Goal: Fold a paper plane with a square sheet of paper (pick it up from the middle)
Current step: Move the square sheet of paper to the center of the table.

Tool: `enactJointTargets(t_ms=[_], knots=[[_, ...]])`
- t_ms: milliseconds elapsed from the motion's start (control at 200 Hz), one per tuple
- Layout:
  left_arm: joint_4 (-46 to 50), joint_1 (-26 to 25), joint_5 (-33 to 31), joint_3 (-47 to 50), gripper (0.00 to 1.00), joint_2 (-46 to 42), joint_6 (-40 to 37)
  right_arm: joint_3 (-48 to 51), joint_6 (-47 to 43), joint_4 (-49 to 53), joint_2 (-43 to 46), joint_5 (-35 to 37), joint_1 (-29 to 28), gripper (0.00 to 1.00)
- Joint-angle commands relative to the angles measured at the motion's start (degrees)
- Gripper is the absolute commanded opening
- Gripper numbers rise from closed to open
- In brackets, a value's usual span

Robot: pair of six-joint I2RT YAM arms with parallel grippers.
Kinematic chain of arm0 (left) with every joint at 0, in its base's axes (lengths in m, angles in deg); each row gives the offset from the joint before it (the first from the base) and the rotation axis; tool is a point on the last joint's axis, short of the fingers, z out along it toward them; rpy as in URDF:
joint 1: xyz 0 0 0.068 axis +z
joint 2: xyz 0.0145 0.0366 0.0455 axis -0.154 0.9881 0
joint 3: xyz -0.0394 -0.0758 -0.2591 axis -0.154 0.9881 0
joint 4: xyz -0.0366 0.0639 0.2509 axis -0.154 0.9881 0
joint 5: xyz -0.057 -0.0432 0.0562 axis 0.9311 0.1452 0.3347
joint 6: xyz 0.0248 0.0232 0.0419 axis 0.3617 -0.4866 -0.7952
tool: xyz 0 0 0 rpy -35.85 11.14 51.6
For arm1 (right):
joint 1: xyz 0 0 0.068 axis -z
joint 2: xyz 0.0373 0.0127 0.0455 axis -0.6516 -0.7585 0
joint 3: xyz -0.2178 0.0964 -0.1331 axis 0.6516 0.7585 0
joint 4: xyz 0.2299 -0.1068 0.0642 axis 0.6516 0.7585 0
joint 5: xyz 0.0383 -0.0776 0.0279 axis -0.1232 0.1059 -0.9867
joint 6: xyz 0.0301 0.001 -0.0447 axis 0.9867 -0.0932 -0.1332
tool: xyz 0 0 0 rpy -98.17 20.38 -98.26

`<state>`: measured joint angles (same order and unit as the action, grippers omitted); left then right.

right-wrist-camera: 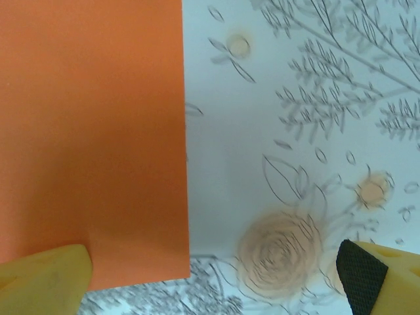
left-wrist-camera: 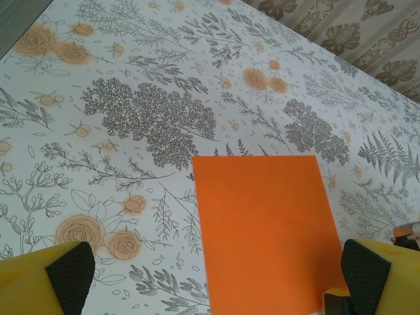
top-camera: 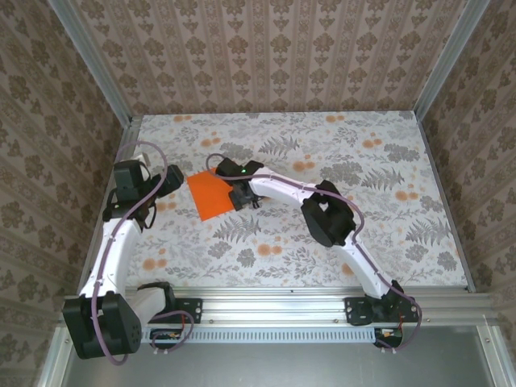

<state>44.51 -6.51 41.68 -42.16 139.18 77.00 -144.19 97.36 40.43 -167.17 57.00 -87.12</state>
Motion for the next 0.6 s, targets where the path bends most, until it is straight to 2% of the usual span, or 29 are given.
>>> enactJointTargets(t_ms=[0,370,485,595], knots=[[1.4,0.3,1.4,-2.0,1.00,0.1,0.7,7.1,-1.7,4.4,3.0,0.2,1.6,1.00],[1.0,0.3,2.6,-0.4,1.00,1.2,2.2,33.6,-3.9,1.5,20.7,0.0,5.0,1.00],[0.4,0.3,2.8,-0.1,1.00,2.1,3.3,30.9,-3.8,4.2,23.2,0.9,4.9,1.00],[0.0,0.4,3.1,0.0,1.00,3.1,4.3,24.6,-2.1,4.6,24.5,-3.1,4.8,1.00]])
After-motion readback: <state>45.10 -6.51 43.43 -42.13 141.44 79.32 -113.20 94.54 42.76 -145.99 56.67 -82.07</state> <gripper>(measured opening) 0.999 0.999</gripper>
